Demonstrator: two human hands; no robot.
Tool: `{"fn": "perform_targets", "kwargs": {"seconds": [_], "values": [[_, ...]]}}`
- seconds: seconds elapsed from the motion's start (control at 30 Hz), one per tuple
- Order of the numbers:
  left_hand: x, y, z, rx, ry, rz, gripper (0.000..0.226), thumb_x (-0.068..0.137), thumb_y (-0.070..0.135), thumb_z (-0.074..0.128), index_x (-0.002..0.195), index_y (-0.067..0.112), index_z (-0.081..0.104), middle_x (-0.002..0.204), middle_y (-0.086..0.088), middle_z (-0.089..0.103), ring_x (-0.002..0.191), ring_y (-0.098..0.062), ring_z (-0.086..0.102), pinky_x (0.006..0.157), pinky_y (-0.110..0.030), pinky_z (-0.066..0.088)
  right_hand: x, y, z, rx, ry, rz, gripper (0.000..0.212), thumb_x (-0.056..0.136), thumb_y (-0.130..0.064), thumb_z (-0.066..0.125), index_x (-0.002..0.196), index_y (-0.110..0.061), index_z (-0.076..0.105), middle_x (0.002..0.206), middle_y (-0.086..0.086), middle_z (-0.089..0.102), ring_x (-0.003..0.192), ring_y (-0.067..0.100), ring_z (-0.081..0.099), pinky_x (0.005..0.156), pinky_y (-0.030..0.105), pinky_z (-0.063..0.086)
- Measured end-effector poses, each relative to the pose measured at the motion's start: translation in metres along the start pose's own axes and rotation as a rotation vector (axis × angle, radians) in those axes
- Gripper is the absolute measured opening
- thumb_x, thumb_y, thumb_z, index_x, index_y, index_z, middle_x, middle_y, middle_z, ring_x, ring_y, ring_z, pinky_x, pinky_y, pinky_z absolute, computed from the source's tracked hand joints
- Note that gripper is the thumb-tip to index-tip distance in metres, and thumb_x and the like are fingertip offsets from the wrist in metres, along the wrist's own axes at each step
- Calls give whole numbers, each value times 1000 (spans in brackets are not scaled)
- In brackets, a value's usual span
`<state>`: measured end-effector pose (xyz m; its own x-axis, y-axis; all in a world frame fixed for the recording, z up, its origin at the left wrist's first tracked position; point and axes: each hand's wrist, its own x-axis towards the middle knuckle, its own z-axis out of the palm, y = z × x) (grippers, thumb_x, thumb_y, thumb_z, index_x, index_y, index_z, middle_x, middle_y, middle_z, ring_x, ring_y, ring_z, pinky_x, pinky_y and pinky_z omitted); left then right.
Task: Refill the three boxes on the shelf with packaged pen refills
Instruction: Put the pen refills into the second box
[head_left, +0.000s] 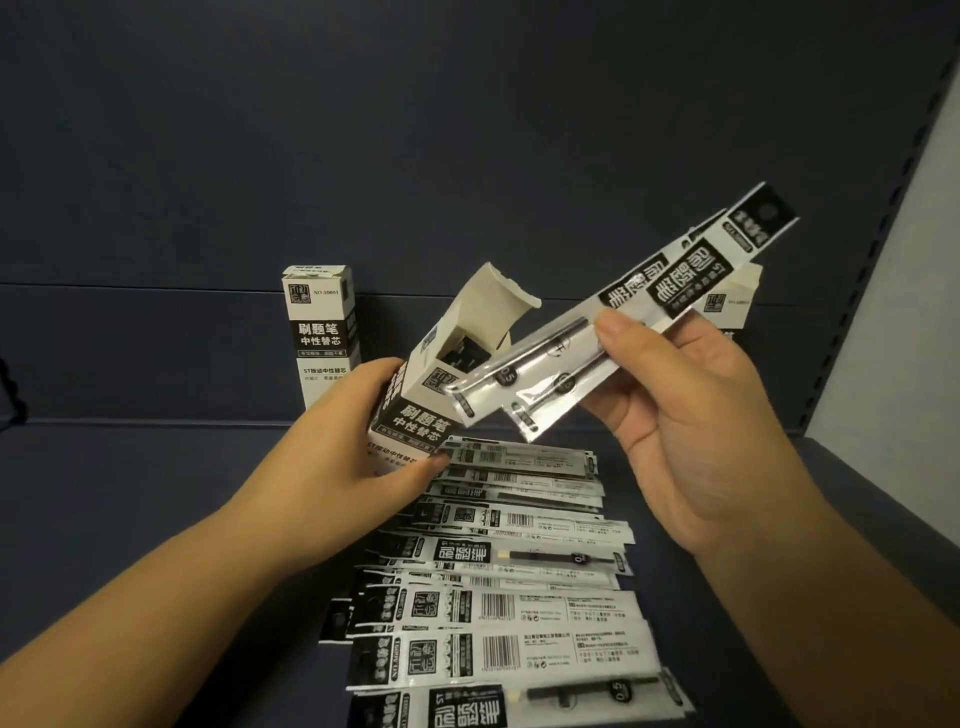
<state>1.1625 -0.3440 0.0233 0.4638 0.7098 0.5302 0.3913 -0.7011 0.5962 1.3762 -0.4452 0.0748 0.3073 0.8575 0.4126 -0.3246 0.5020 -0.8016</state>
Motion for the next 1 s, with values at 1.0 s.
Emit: {"fn": "perform_targets", "kwargs": {"seconds": [1.0], "values": [[-5,7,7,330,-31,128,73,76,54,67,139,46,31,119,32,47,110,8,48,88,-22,49,-11,15,6,-579,16,2,33,91,-45,68,93,-12,72,84,-8,76,74,5,71,73,30,59]]}}
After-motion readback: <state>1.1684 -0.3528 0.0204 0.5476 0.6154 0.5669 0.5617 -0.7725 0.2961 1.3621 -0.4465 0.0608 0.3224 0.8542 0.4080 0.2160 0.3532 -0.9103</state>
